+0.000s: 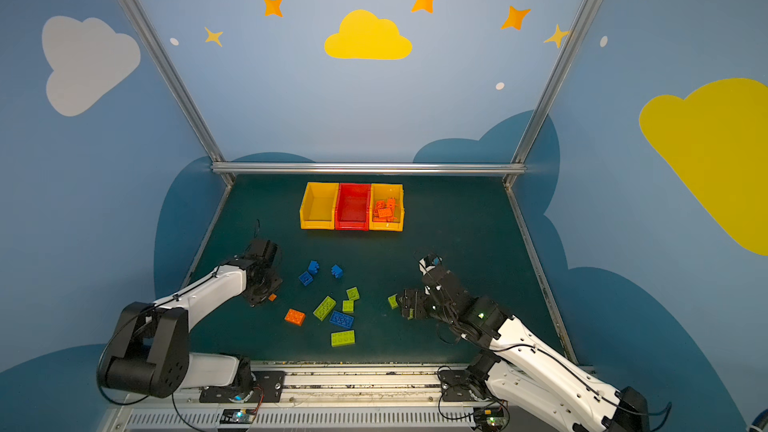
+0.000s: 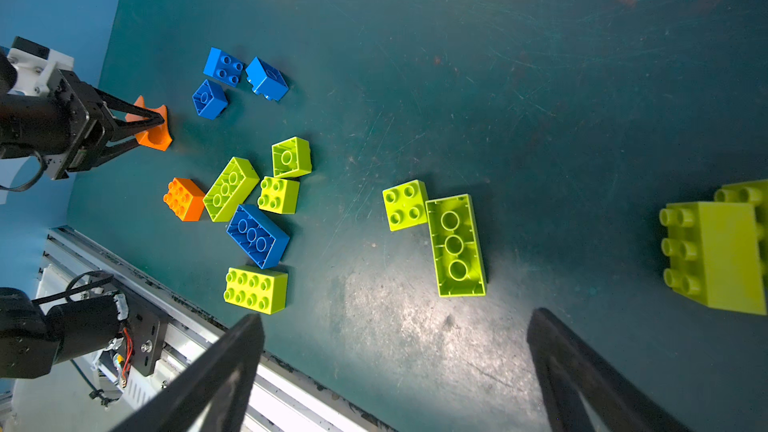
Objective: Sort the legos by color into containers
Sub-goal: 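Carry the orange curved piece into the yellow bin and release it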
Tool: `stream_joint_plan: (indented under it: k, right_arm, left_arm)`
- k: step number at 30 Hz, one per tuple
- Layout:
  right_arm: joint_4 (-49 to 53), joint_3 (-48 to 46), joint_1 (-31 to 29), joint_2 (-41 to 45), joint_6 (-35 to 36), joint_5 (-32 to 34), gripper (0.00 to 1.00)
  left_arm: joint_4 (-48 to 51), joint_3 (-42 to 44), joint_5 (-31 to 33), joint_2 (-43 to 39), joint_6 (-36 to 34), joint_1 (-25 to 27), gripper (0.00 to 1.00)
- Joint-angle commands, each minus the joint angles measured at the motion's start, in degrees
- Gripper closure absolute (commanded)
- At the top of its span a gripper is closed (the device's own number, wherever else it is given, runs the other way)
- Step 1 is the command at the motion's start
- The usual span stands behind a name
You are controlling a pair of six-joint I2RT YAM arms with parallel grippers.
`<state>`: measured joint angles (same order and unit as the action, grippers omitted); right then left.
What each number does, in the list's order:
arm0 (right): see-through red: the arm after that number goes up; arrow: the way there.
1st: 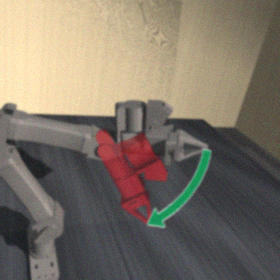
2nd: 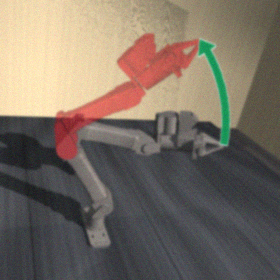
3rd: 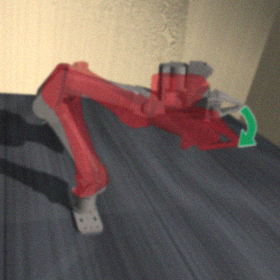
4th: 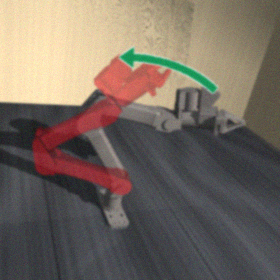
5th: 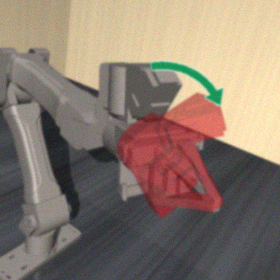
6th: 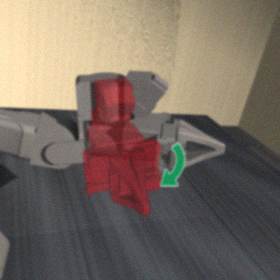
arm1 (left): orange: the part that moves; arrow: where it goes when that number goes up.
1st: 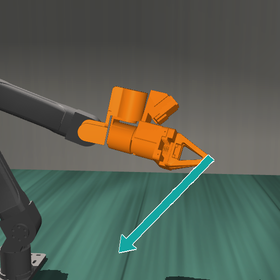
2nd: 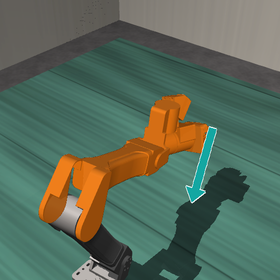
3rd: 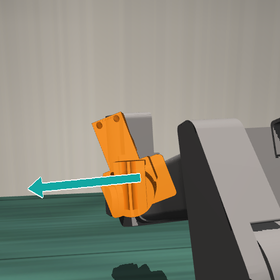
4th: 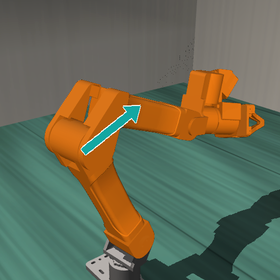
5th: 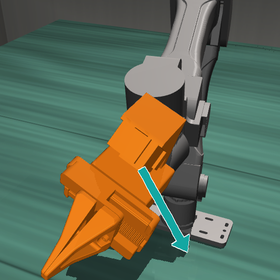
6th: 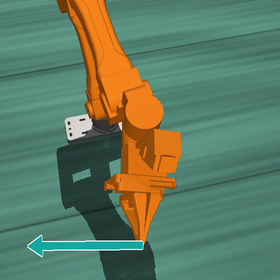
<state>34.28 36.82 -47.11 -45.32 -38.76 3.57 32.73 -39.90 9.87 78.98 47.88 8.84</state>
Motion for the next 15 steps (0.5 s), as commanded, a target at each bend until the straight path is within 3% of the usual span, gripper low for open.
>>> stream_joint_plan:
  k: [1,8,15]
  right_arm:
    - [1.11,0.01,0.24,0.91,-0.35,0.47,0.03]
    - [1.46,-0.09,0.18,2.45,-0.58,0.37,0.03]
    - [3.49,-0.34,0.26,5.29,-1.52,1.32,0.03]
  left_arm:
    - [3.61,-3.61,0.72,-0.33,-2.17,1.97,0.91]
    - [8.76,-16.18,4.16,2.63,-3.95,10.9,0.9]
    - [10.03,-36.62,4.38,14.29,-7.56,20.46,0.89]
